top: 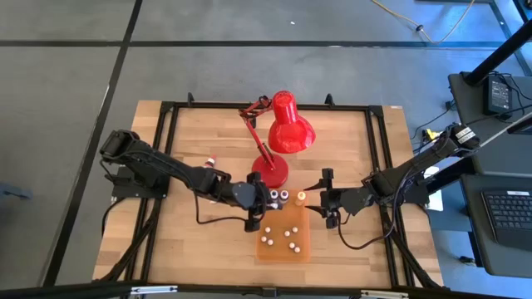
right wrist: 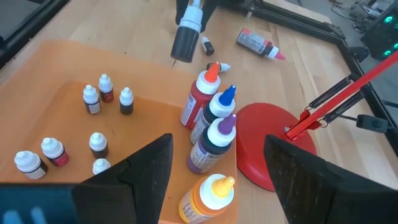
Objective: Pick & Place food coloring
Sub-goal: Put the small black food coloring bottle into the orange bin
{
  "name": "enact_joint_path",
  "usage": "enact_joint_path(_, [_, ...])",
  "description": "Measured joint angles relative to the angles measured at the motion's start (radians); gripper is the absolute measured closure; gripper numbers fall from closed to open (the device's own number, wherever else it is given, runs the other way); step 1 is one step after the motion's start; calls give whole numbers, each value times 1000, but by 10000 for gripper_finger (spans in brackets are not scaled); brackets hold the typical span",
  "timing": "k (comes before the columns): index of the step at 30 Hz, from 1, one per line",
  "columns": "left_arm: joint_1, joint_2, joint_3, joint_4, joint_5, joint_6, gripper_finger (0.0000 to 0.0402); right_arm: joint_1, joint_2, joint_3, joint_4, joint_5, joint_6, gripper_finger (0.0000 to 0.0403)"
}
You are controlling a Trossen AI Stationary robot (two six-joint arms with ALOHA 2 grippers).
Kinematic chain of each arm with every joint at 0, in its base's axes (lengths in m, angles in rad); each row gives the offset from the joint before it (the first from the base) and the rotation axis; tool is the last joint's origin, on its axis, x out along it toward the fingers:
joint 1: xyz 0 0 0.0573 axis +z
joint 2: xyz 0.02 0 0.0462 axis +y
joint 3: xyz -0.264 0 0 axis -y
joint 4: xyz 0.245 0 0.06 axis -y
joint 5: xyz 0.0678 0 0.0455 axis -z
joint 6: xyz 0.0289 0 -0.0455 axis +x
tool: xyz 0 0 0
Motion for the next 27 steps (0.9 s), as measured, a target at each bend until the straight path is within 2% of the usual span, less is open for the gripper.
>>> enact_joint_path(6, [-6,4,0,7,1,-14,346,0,0,0,-5,0,0,150])
enact_joint_path(10, [-6,4,0,9,7,-121,346,0,0,0,-5,0,-2,150])
enact_joint_path(17, [2,13,13,-12,132,-120,348,0,0,0,-4,2,-2,150])
enact_joint_path(20, [-1,37,87,-110,145,-84,349,0,0,0,-3,3,-5,150])
enact_joint_path(22, [-2,69,165,-241,141,-56,349,-5,1,0,-1,3,-6,150])
enact_joint_path(27, [-5,208,394,-519,129,26,349,-21,1,-1,-4,3,-2,150])
